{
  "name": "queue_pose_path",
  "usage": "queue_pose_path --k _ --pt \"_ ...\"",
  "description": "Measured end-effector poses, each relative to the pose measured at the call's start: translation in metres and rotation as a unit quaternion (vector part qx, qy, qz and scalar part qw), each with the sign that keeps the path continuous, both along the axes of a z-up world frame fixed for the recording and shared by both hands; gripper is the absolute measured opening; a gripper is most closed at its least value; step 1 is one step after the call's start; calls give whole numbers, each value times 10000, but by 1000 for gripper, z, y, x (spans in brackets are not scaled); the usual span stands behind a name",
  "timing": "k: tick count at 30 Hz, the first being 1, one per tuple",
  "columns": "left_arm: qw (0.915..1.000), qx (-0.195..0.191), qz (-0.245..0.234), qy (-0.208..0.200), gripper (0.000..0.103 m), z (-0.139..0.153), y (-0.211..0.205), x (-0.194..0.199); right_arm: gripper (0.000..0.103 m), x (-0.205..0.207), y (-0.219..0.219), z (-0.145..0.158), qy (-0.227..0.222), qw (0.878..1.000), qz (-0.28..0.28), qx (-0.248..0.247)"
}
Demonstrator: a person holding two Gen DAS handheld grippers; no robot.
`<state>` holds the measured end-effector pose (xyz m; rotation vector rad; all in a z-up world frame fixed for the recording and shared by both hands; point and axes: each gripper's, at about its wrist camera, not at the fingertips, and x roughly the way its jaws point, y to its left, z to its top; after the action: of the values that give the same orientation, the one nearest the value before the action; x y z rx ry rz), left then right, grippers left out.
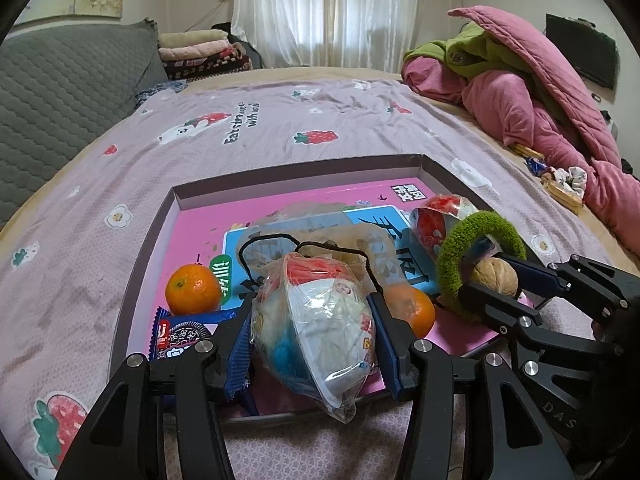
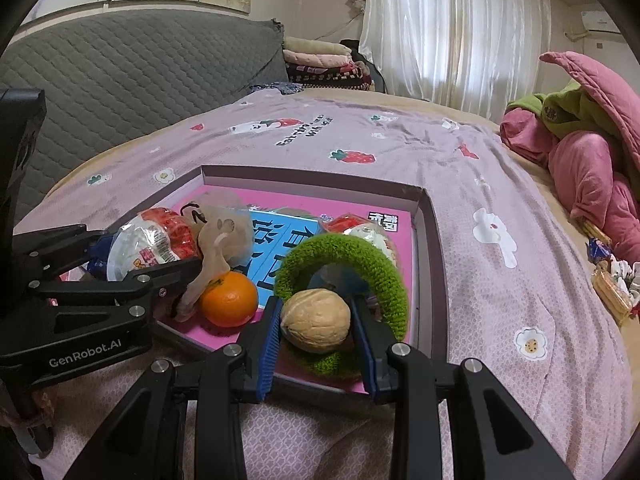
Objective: Organize objects
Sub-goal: 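Lower the egg into the tray while the right tool sets the walnut inside the green ring, then open both tools to release the egg and walnut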
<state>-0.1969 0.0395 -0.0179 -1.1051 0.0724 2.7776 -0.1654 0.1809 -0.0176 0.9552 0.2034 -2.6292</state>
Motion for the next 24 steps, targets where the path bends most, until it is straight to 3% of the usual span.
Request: queue_pose_path --k 11,24 --pt "9999 58 35 -158 54 1 -4 3 35 4 1 2 -18 10000 31 -2" --pt "9996 108 101 -244 68 7 -13 21 46 17 3 11 -17 10000 11 -90"
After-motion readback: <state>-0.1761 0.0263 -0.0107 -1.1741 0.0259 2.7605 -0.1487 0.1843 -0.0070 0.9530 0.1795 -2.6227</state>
